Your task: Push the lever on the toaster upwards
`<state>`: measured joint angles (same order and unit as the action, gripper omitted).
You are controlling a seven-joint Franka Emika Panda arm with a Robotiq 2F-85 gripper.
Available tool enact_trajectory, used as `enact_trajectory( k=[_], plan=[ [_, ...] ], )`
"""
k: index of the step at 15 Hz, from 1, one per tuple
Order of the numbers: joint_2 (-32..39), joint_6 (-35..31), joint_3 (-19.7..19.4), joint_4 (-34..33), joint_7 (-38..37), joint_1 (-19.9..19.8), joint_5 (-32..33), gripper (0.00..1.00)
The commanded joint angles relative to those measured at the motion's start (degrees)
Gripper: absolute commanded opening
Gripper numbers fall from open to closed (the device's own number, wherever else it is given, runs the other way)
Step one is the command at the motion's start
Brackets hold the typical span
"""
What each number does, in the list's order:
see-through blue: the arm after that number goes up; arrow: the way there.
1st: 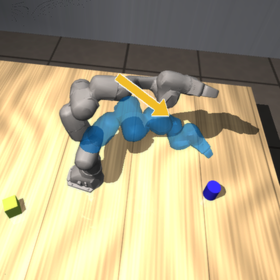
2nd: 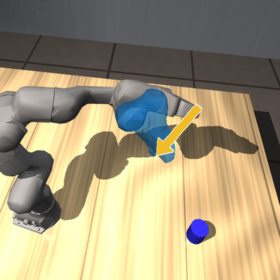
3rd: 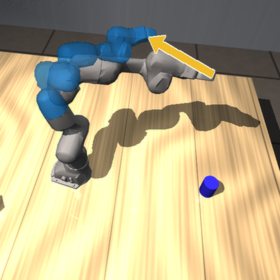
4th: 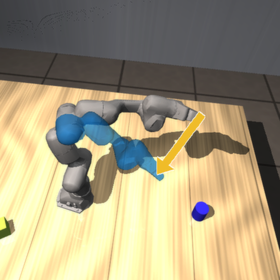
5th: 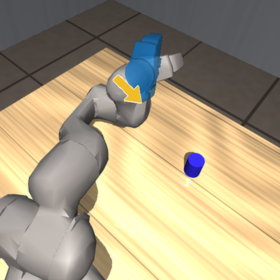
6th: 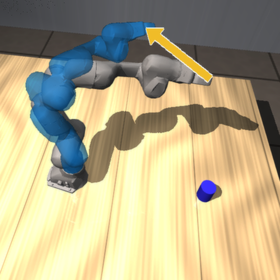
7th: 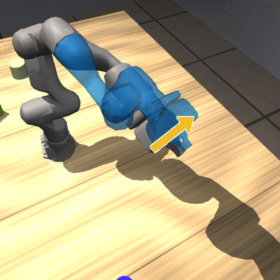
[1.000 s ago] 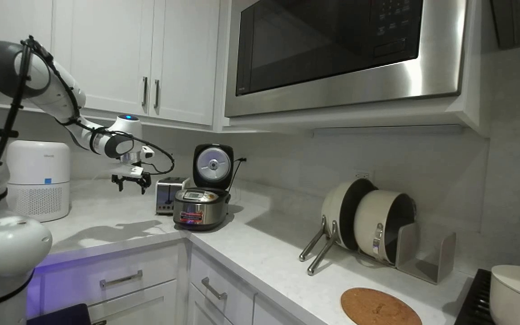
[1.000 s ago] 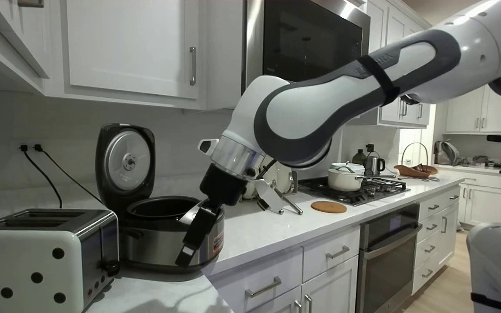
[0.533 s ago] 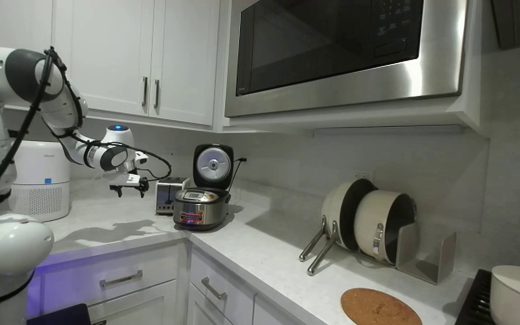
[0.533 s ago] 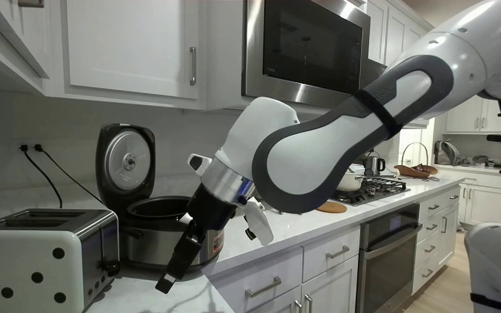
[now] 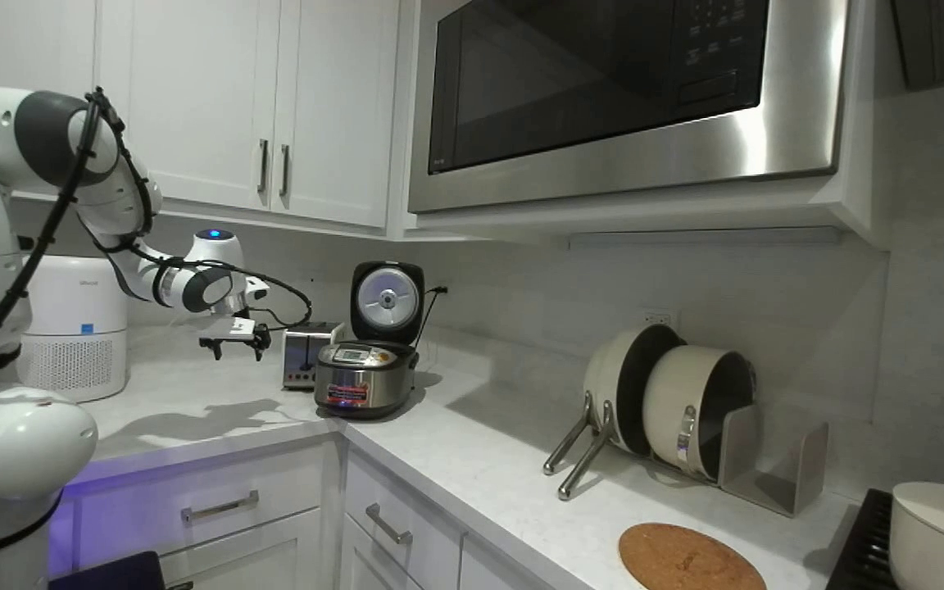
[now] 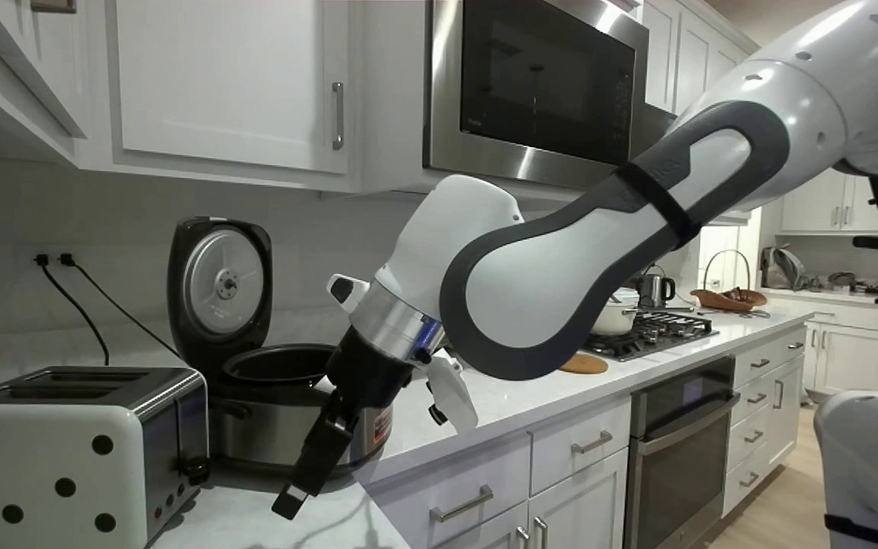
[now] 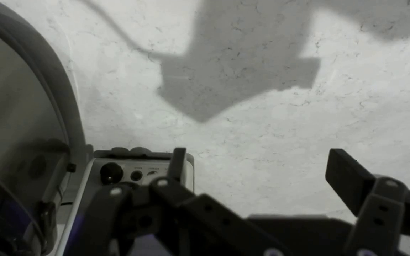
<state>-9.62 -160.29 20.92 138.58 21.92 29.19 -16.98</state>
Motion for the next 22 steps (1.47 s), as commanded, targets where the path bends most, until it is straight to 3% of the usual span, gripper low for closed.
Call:
enact_trajectory(
  k=[1,6,10,11,13,21,22],
  plan=[
    [0.1,0.0,-0.6,0.0,-0.4,0.6,0.5,1.0],
    [6.6,0.9,0.0,-4.1,-1.4,-1.6,6.6,1.0],
    [15.1,0.7,0.7,-11.4,-0.4,-3.0,11.0,1.0],
    [17.0,0.7,1.1,-13.4,-0.1,-3.3,11.8,0.75],
    [20.3,0.9,1.8,-17.3,-0.6,-3.6,14.2,0.66],
    [26.8,1.7,1.4,-25.4,-4.8,-3.5,20.9,0.03],
    [27.3,1.7,1.4,-25.8,-4.8,-3.6,21.1,0.0]
  ],
)
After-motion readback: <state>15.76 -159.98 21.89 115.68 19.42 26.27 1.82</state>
